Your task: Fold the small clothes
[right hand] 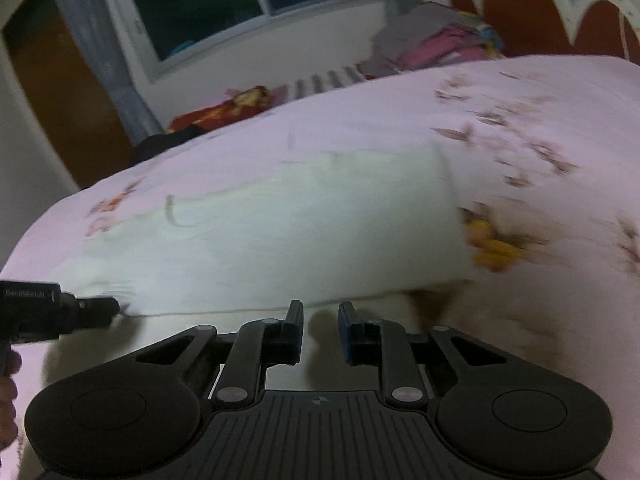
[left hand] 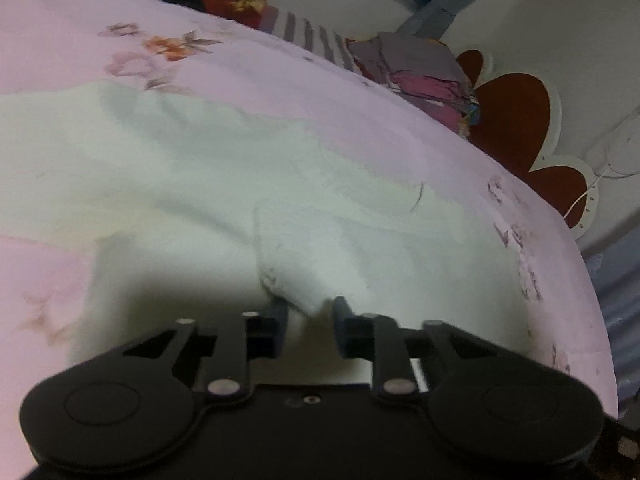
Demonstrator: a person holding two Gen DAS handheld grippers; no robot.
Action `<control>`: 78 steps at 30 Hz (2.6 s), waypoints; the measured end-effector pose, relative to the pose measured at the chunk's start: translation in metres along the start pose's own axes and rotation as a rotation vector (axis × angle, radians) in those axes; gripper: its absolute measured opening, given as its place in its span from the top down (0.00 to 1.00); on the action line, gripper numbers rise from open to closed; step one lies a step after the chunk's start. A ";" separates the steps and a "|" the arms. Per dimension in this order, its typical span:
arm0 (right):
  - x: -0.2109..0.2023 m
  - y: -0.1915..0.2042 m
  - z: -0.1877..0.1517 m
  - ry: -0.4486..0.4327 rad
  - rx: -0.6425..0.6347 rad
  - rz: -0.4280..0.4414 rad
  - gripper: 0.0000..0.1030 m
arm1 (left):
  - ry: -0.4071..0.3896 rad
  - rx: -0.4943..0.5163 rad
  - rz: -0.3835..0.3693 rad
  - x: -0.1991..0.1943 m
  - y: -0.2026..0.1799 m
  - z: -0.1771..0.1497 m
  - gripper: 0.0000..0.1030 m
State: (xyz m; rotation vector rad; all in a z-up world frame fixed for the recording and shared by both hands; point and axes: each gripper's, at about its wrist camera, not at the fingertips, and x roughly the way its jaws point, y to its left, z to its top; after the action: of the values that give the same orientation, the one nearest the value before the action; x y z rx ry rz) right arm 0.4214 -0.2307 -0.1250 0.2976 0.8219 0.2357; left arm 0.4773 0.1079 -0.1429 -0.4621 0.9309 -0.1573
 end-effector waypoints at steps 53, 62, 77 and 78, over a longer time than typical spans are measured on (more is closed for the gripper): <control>0.018 -0.022 0.017 -0.015 0.002 -0.079 1.00 | -0.175 0.300 0.219 -0.014 0.011 -0.022 0.55; 0.040 0.008 0.049 -0.005 -0.034 0.084 1.00 | -0.200 0.363 0.160 -0.005 -0.039 -0.007 0.39; 0.122 -0.021 0.125 0.019 -0.053 -0.135 1.00 | -0.159 0.323 0.258 0.016 0.015 0.025 0.42; 0.121 -0.021 0.124 0.025 -0.059 -0.135 1.00 | -0.159 0.321 0.259 0.015 0.015 0.026 0.43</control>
State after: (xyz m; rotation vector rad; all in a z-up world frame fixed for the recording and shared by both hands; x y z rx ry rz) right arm 0.5956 -0.2327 -0.1354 0.1834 0.8547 0.1371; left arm 0.5063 0.1240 -0.1477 -0.0540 0.7831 -0.0315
